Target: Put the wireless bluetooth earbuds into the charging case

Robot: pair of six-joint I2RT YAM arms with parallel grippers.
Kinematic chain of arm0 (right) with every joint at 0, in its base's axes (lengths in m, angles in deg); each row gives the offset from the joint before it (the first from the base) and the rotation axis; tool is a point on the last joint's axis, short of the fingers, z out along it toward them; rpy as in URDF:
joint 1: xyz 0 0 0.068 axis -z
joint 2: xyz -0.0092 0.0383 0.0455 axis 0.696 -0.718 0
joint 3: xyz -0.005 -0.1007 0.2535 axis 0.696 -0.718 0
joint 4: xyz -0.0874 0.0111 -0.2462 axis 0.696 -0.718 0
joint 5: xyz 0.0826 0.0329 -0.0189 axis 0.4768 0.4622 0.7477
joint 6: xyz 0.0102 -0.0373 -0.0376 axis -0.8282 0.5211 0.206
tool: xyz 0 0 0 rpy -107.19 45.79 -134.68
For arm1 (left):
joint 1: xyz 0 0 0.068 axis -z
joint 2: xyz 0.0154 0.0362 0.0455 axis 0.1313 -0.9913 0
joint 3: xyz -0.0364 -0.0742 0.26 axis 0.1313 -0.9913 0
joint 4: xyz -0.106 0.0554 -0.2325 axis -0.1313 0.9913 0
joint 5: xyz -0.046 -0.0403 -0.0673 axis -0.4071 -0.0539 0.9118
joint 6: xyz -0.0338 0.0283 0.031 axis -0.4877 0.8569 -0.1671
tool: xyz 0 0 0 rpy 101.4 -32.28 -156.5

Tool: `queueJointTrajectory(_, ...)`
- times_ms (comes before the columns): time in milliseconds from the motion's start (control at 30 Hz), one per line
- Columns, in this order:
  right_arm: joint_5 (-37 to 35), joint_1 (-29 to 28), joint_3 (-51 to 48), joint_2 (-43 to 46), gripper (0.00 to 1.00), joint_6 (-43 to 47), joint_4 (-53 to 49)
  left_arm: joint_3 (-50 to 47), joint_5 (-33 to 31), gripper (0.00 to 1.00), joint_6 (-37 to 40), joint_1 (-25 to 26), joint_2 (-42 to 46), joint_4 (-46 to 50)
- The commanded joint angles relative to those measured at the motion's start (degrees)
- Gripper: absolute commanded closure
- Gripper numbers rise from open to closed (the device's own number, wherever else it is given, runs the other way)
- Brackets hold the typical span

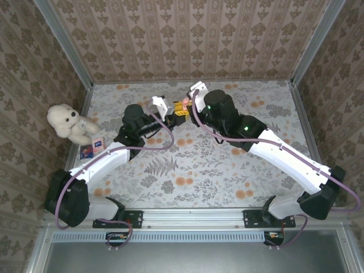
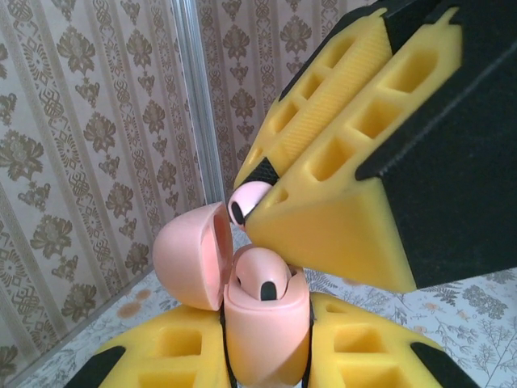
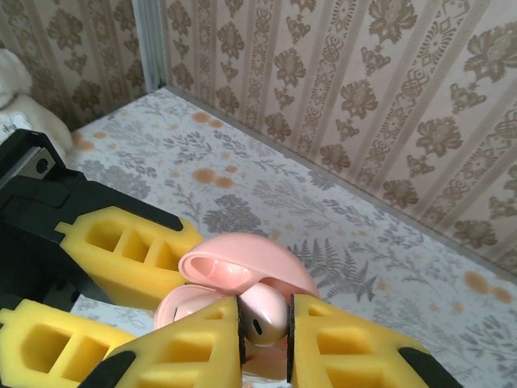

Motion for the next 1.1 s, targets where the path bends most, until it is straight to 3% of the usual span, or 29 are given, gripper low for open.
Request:
queueJointTrajectory(0,-0.91,-2.18,-1.82,-1.75,0.81,3.41,-1.21,2.50,-0.01,1.00,-0.17,0.41,-0.34,-2.63)
queueJointTrajectory(400,-3.02,-2.29,-1.96,-1.77,0.71,0.45,-0.65,2.12,-0.27,1.00,-0.47,0.41,-0.65,-3.04)
queueJointTrajectory(1067,-2.43,-1.33,-0.87,-2.13,0.64,-4.82,-2.15,-0.64,-2.43,1.00,-1.38,0.38,-1.88,-6.39)
